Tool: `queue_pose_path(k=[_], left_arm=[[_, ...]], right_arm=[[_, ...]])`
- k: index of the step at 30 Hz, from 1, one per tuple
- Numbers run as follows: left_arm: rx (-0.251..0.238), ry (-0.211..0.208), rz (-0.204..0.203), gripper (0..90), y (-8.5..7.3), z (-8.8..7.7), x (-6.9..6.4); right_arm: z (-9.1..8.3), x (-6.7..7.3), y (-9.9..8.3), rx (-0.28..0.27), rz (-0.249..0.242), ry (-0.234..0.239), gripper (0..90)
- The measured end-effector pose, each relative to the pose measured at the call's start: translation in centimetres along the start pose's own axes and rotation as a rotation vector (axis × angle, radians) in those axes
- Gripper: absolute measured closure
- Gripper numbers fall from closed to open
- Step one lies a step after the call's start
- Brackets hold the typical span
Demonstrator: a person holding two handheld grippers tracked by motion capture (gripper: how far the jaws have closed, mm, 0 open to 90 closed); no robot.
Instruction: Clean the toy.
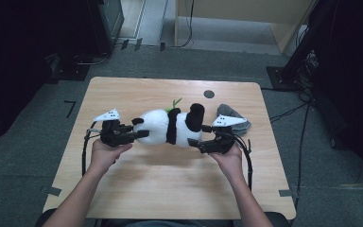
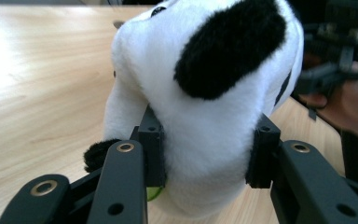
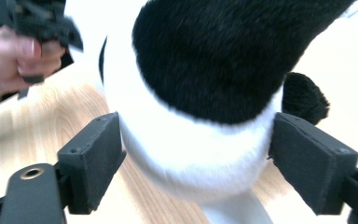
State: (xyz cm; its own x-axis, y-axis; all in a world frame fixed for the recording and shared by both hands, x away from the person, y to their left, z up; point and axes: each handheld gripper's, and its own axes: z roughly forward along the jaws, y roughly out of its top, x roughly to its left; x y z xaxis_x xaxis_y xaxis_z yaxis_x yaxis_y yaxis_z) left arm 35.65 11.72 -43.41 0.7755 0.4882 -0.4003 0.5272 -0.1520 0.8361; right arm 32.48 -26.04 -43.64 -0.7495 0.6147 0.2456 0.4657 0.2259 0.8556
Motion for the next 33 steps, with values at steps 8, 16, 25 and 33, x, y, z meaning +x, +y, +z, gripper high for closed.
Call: queue_pose_path(k=[8,16,25,33], left_arm=[[-0.015,-0.058,-0.028,60.3,0.6,-0.2,-0.2],[-0.017,-0.063,-0.037,59.5,0.6,0.3,-0.2],[-0.035,0.007,0.105,32.8,0.2,0.9,-0.7],[-0.043,0.051,0.232,24.8,-0.4,0.7,-0.6]], right_arm=[[0.7,-0.1,-1.0,-0.031,-0.051,0.025,13.4],[1.0,1.2,-0.7,-0.007,-0.122,-0.079,26.3],[0.0,0.8,-0.3,-0.020,-0.044,-0.085,49.0],[-0.3,0.3,0.2,0.007,0.032,-0.075,54.2]])
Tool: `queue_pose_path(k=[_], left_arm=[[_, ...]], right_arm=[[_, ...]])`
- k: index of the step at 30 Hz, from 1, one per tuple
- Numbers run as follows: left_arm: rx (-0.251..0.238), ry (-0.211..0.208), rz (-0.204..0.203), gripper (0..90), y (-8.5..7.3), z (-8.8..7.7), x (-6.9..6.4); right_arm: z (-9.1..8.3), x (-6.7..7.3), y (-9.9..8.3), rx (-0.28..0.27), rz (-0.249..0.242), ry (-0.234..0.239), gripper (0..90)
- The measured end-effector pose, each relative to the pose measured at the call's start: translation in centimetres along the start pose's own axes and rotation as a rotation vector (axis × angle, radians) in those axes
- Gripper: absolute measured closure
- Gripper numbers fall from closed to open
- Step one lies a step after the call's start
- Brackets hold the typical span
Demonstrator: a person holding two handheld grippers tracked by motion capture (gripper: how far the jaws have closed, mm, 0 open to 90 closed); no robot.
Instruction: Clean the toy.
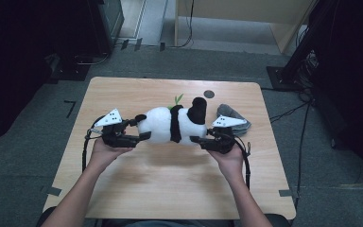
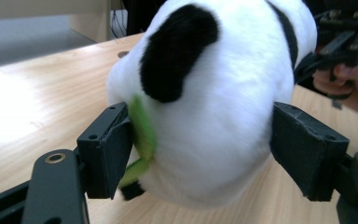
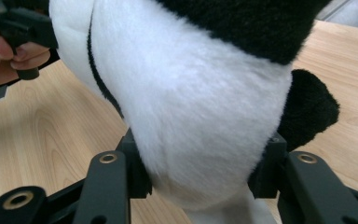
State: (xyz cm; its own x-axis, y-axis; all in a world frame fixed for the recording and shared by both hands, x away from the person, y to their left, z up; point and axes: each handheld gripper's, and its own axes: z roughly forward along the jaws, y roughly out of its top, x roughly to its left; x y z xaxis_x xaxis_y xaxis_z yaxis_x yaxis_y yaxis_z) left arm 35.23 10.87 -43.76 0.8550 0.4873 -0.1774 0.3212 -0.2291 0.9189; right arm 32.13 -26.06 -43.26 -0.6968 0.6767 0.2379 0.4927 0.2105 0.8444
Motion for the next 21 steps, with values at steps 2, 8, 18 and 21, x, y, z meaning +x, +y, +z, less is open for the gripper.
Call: queue_pose_path(k=[2,8,18,21], left_arm=[[0.028,0.014,0.010,25.6,-0.2,0.0,0.0],[0.056,-0.004,0.019,29.6,-1.0,0.2,0.0],[0.085,0.009,0.013,39.3,-1.3,1.5,-0.6],[0.078,0.004,-0.019,43.0,-1.3,1.2,-0.3]], right_arm=[[-0.2,-0.1,0.0,0.004,0.014,-0.005,54.4],[-1.1,-0.6,0.1,-0.025,0.065,0.002,54.3],[-0.8,-0.2,0.1,0.002,0.052,0.037,46.3],[-0.6,-0.3,0.0,0.014,0.061,0.060,39.8]])
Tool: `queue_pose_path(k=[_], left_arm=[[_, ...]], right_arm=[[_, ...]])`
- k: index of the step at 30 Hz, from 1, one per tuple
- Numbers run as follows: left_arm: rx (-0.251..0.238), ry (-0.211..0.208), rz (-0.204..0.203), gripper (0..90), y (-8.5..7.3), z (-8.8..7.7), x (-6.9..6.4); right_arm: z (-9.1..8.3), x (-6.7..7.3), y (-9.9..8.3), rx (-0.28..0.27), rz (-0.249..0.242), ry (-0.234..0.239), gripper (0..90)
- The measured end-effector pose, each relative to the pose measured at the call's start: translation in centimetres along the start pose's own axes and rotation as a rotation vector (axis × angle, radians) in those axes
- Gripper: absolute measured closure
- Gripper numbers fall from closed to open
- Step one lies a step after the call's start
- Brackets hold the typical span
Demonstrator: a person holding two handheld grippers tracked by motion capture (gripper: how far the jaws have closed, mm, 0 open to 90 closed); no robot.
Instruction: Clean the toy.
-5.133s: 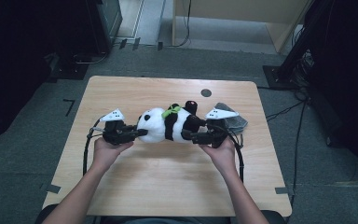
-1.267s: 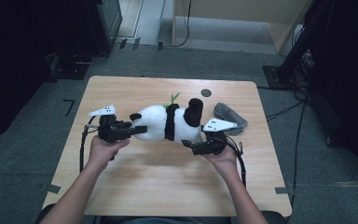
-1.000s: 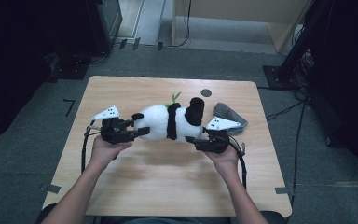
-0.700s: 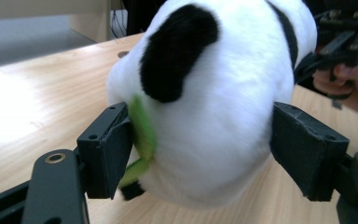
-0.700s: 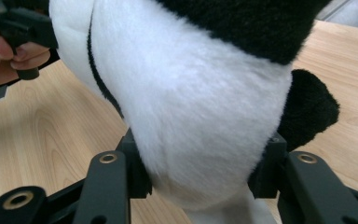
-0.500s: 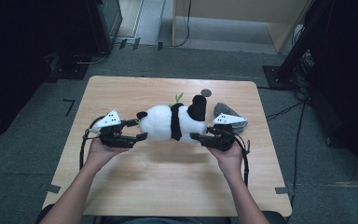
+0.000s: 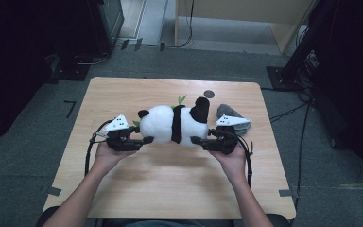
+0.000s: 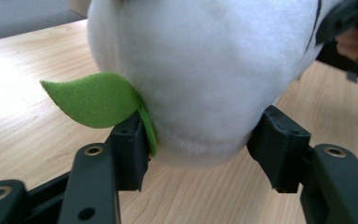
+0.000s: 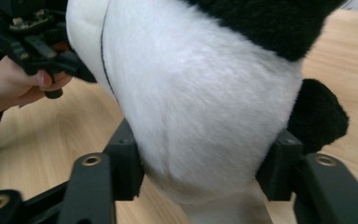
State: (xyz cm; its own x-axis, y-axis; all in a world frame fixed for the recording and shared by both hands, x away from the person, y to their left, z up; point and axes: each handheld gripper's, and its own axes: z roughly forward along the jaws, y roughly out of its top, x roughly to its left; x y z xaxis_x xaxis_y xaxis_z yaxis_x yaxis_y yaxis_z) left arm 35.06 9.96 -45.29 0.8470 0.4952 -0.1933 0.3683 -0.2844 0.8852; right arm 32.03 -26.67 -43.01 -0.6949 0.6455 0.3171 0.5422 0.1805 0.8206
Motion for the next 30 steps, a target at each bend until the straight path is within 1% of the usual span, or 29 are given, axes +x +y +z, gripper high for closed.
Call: queue_pose_path(k=[2,4,6,7,9,11,14,15,17,19,22,23,24,25,26,28,30], left_arm=[[0.017,-0.002,-0.023,43.4,0.0,0.0,0.2],[0.025,-0.005,-0.057,43.4,-0.1,0.0,0.4],[0.026,-0.008,-0.103,43.3,-0.2,0.0,0.7],[0.022,-0.011,-0.120,43.3,-0.2,0.0,0.9],[0.019,-0.015,-0.142,43.4,-0.3,-0.1,1.0],[0.020,-0.011,-0.137,43.4,-0.3,-0.1,1.0],[0.018,-0.006,-0.128,42.3,-0.2,-0.2,0.8],[0.022,-0.008,-0.125,41.8,-0.2,-0.2,0.8],[0.032,-0.009,-0.116,41.6,-0.2,-0.1,0.6],[0.027,-0.008,-0.106,41.5,-0.2,-0.1,0.5],[0.007,0.007,-0.049,38.9,-0.2,-0.2,0.2],[0.006,0.017,-0.022,37.6,-0.2,-0.1,0.1],[0.009,0.029,-0.004,37.2,-0.3,0.0,-0.1],[0.013,0.037,-0.009,37.4,-0.3,0.1,-0.3],[0.018,0.039,-0.026,39.7,-0.3,0.2,-0.3],[0.019,0.041,-0.060,47.6,-0.2,0.3,-0.2],[0.004,0.040,-0.084,53.7,0.0,0.3,-0.2]], right_arm=[[0.2,-0.1,-0.1,0.012,-0.007,0.006,35.0],[0.3,-0.1,-0.1,0.016,-0.009,0.011,31.7],[0.5,-0.2,-0.2,0.026,-0.008,0.015,30.5],[0.6,-0.2,-0.2,0.033,-0.015,0.013,30.5],[0.7,-0.2,-0.3,0.042,-0.018,0.009,30.4],[0.7,-0.2,-0.3,0.038,-0.012,0.013,30.3],[0.6,-0.2,-0.3,0.036,-0.024,0.009,30.2],[0.6,-0.1,-0.2,0.031,-0.025,0.005,32.3],[0.3,0.0,-0.2,0.032,-0.024,-0.015,40.1],[0.1,0.0,-0.1,0.027,-0.012,-0.019,43.3],[0.0,-0.2,0.0,0.022,0.024,-0.009,44.3],[0.0,-0.2,0.0,0.019,0.040,-0.003,44.9],[-0.1,-0.3,0.0,0.014,0.057,-0.001,45.0],[-0.1,-0.3,0.0,0.007,0.063,-0.001,45.0],[-0.1,-0.2,0.0,0.001,0.053,-0.007,44.6],[0.0,-0.2,0.0,-0.001,0.040,-0.016,42.6],[0.0,-0.3,0.0,-0.003,0.047,-0.003,38.9]])
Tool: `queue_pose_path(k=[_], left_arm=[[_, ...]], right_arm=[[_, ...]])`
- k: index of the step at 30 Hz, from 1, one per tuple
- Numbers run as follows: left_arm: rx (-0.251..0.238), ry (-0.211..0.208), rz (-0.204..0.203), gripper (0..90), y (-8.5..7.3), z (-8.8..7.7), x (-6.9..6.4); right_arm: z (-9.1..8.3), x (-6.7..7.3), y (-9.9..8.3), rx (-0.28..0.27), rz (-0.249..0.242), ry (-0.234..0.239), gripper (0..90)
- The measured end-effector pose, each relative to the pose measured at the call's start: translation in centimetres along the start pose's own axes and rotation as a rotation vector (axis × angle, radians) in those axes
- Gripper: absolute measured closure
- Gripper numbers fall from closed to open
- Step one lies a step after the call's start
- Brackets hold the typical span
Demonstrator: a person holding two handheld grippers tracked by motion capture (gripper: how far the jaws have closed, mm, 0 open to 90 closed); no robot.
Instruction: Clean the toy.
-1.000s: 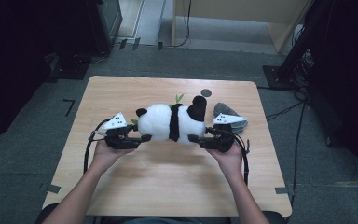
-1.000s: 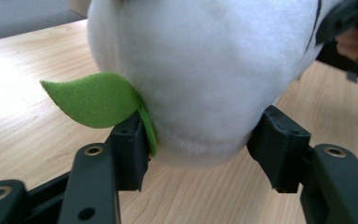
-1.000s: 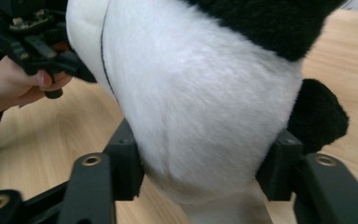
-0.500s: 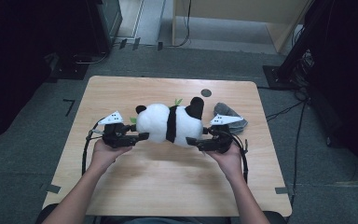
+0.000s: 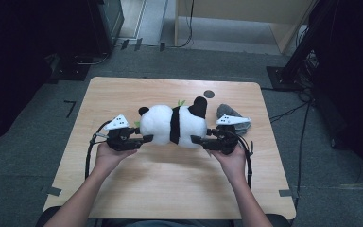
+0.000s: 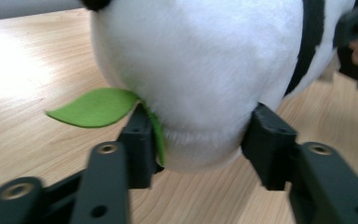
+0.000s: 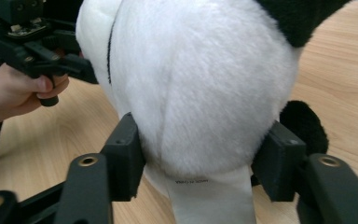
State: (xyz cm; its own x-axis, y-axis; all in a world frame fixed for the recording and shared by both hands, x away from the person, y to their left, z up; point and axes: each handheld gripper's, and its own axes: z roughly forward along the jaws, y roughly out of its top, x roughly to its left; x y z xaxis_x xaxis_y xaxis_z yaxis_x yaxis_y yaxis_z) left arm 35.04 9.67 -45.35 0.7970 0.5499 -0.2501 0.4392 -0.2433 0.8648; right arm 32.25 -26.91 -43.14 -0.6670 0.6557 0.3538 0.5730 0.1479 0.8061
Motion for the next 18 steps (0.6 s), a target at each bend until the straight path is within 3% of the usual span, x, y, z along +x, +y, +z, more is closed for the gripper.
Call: queue_pose_path(k=[5,10,13,16,18], left_arm=[[0.017,-0.014,-0.062,61.0,0.5,0.0,0.0],[-0.016,-0.041,-0.112,63.3,0.8,-0.7,0.7],[-0.016,-0.038,-0.107,63.6,0.9,-1.0,0.8],[-0.012,-0.029,-0.093,63.6,0.8,-1.0,0.8],[-0.008,-0.036,-0.096,63.3,0.8,-1.0,0.8]], right_arm=[[-0.1,0.0,0.0,-0.034,-0.057,0.006,30.1],[0.2,0.6,-0.2,0.001,-0.148,-0.008,27.4],[0.7,1.2,-0.3,0.041,-0.209,-0.040,26.4],[1.3,1.7,-0.4,0.084,-0.258,-0.094,31.7],[1.3,1.8,-0.4,0.090,-0.250,-0.103,37.6]])
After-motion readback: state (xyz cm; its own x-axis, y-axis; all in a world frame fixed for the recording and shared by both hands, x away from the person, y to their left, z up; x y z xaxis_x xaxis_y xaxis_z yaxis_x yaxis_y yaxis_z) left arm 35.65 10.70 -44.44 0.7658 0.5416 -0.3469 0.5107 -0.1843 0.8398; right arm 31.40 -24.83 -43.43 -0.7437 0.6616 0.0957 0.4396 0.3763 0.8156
